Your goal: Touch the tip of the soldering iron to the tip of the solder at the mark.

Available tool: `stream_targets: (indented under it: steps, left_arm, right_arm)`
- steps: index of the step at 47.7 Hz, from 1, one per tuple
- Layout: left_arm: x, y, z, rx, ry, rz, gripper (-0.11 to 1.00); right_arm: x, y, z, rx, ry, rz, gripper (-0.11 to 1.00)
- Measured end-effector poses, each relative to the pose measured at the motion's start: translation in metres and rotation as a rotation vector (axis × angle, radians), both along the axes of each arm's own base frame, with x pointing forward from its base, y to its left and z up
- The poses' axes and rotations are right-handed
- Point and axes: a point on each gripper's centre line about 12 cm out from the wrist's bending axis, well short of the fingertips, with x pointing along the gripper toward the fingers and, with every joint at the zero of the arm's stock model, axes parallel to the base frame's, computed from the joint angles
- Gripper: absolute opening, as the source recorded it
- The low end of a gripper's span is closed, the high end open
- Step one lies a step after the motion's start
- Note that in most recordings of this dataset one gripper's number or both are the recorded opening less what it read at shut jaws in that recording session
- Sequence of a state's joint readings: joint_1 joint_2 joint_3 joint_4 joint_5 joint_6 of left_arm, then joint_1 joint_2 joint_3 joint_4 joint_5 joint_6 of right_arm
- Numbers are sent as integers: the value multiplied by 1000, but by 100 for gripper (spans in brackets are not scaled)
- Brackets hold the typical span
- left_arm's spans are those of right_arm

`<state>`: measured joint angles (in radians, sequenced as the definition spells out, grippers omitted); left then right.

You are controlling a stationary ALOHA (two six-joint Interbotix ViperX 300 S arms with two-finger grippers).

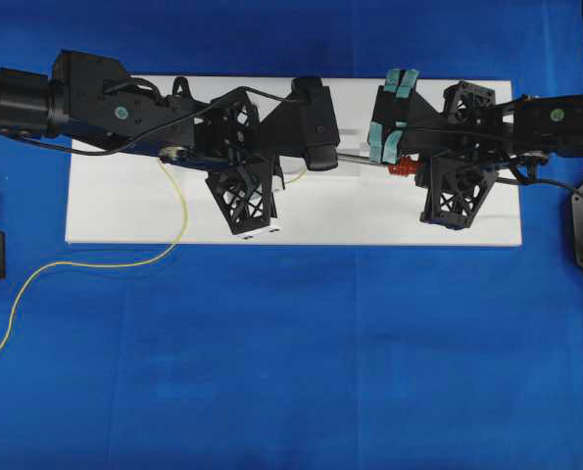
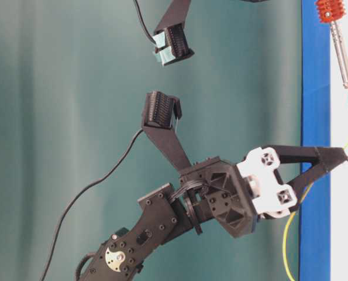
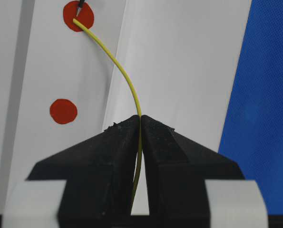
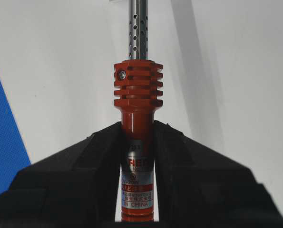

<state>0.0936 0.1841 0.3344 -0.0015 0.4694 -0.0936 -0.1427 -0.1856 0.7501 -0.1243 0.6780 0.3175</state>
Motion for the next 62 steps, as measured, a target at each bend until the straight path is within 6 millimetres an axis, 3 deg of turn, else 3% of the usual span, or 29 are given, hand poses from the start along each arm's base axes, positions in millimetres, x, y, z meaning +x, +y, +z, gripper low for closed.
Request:
stream_targets:
  steps: [55, 62]
  left_arm:
    - [0, 0, 0, 3, 0, -5, 2]
    - [-9, -1, 12, 4, -4, -5, 2]
  right_arm:
    - [0, 0, 0, 0, -2, 0, 6]
    - [0, 0, 0, 0, -2, 0, 6]
